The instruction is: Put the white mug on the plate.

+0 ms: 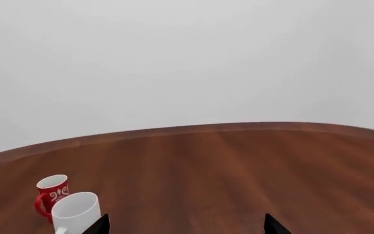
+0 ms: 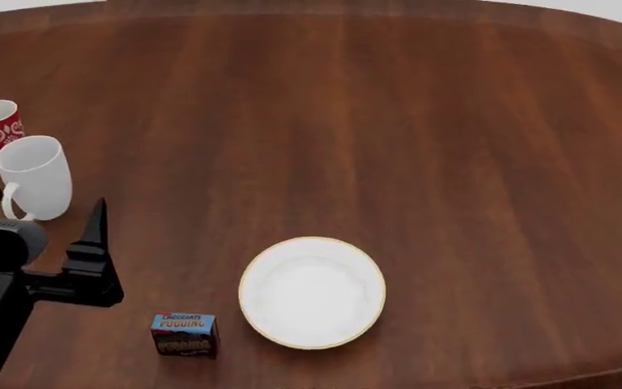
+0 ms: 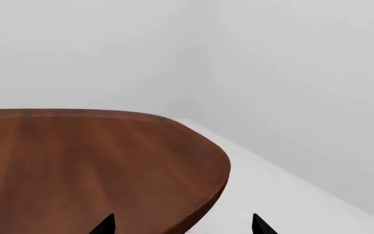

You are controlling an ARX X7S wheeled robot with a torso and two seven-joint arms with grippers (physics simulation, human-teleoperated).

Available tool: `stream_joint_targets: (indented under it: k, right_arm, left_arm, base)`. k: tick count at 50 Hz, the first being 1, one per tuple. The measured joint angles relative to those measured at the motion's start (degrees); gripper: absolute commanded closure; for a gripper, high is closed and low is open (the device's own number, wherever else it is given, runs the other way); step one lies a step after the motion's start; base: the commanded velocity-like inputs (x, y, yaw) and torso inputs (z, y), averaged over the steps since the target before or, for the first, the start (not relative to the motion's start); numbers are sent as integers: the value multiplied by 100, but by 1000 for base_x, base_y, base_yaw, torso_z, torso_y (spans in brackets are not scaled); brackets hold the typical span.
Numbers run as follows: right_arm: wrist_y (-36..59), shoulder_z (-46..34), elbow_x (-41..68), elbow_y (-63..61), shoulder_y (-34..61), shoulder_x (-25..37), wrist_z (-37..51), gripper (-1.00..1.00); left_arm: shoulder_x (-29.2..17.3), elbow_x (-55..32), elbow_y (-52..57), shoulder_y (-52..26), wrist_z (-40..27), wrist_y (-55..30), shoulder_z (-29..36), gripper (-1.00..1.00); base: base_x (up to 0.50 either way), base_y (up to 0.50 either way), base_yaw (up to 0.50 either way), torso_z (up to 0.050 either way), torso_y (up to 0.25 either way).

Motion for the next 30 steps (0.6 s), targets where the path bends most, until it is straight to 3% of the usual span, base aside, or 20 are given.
stream_joint_targets:
  k: [30]
  right_arm:
    - [-442, -124, -19, 122, -145, 101, -38, -100]
  left_arm:
    - [-36, -156, 95, 68, -46, -50, 17, -100]
  base:
    - [-3, 0, -500, 0, 0]
